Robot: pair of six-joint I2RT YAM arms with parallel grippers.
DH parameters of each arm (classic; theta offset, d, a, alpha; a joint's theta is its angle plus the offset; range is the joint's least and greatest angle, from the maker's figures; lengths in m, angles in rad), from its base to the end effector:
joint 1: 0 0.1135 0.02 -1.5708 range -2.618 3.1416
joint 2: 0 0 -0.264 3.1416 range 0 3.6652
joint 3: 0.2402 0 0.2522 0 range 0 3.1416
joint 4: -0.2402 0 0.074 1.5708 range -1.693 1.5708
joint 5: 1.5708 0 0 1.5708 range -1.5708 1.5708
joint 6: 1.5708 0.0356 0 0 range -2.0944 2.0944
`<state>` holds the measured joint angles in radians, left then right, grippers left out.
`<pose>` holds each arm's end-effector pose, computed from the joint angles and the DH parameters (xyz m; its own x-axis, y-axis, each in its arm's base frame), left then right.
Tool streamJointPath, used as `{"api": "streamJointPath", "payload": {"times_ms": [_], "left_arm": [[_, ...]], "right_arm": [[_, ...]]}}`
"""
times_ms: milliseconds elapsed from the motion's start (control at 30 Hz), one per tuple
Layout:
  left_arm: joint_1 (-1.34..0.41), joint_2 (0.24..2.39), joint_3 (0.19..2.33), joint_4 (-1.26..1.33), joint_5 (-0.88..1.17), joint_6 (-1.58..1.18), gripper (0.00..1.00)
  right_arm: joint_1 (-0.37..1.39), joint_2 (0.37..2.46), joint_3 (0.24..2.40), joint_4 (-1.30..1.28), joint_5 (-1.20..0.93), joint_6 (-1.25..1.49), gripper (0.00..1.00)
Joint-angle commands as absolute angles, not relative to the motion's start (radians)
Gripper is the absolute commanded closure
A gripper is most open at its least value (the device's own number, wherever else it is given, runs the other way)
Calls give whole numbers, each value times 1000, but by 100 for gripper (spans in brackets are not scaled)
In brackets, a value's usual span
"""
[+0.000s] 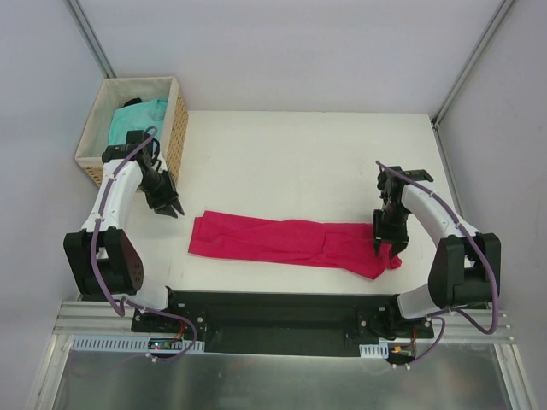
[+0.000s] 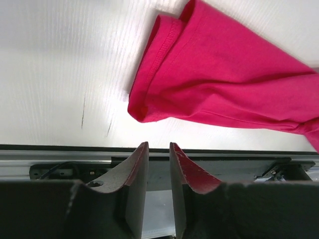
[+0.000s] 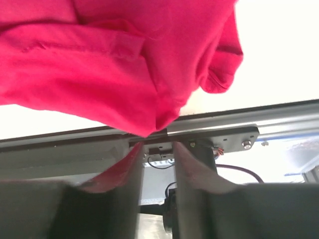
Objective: Fold and stack the t-shirts
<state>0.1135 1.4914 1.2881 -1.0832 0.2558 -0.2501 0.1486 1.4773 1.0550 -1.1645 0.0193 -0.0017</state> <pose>0.2807 0.0229 0.2819 -0.9143 -0.3452 -0.2116 -0.2739 0.9122 -0.3047 0.2391 0.0351 0.2211 -0.9886 -0.1497 0.0160 -0.1500 0.9885 -0.0193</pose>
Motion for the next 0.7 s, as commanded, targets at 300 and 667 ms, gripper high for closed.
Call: {"api": "streamJointPath", "payload": {"times_ms": [300, 667], "left_arm": [[129, 1439, 1442, -933, 491, -331, 75], [132, 1388, 1206, -738, 710, -359, 100]], "right_arm": [[153, 1350, 1252, -1313, 239, 126, 46], [163, 1575, 1344, -1095, 72, 143, 99]]}}
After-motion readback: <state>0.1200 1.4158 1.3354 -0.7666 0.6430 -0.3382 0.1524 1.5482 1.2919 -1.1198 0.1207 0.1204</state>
